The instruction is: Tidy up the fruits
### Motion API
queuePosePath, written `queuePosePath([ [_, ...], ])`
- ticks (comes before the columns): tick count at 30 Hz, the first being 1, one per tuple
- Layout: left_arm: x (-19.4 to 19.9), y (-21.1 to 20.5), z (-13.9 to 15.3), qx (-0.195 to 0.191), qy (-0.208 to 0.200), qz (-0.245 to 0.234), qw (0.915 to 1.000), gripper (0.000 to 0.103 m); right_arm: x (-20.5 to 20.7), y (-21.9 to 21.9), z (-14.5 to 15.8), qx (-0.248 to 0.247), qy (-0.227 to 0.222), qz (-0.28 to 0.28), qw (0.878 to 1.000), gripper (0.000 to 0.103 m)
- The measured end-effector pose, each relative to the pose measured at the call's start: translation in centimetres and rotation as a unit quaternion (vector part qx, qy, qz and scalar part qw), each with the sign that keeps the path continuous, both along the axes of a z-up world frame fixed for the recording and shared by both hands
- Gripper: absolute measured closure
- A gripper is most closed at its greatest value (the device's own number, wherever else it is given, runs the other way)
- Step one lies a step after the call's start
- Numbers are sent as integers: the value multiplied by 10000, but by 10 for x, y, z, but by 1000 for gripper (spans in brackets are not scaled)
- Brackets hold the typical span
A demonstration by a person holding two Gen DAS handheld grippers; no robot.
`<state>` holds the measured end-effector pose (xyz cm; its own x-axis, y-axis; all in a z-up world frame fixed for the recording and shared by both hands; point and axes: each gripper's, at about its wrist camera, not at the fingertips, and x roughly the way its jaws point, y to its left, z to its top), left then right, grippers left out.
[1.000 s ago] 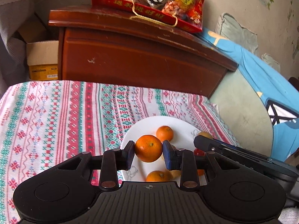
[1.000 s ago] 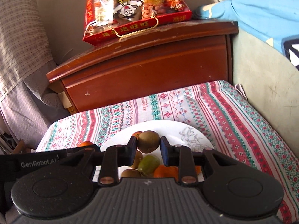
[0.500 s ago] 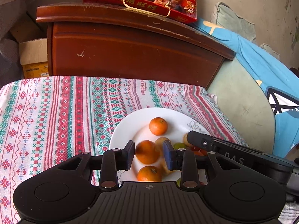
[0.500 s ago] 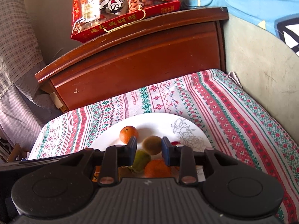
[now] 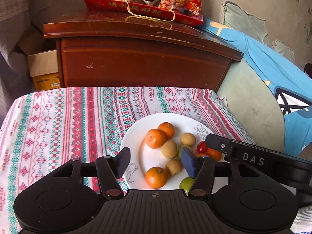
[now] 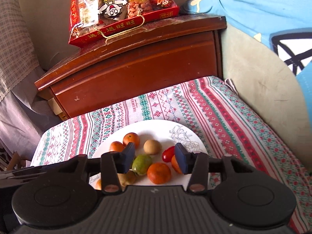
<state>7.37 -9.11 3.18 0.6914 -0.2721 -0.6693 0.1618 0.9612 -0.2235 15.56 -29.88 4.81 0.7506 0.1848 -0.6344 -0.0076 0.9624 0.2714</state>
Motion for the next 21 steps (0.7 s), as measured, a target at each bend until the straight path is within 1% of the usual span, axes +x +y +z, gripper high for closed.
queuePosePath([
  [2, -4, 4, 4, -50, 40, 64, 10000, 37, -5, 1, 5, -56, 21, -51, 10000, 49],
  [4, -9, 6, 7, -47, 48, 114, 9999, 34, -9, 1, 11, -54, 39, -96, 9999, 46],
  [7, -16, 7, 11, -13, 19, 133, 9999, 33, -15, 2, 18, -74, 35, -149, 9999, 43],
  [10, -21, 7, 14, 4, 43, 141, 9999, 31, -22, 3, 23, -195, 60, -221, 9995, 37],
  [11, -23, 7, 15, 25, 75, 147, 9999, 30, -24, 3, 24, -231, 97, -252, 9994, 35],
  [16, -33, 8, 18, 116, 166, 210, 9996, 27, -35, 3, 27, -311, 259, -370, 9985, 28],
  [21, -39, 8, 22, 334, 296, 286, 9986, 23, -43, 5, 29, -471, 524, -520, 9962, 20],
])
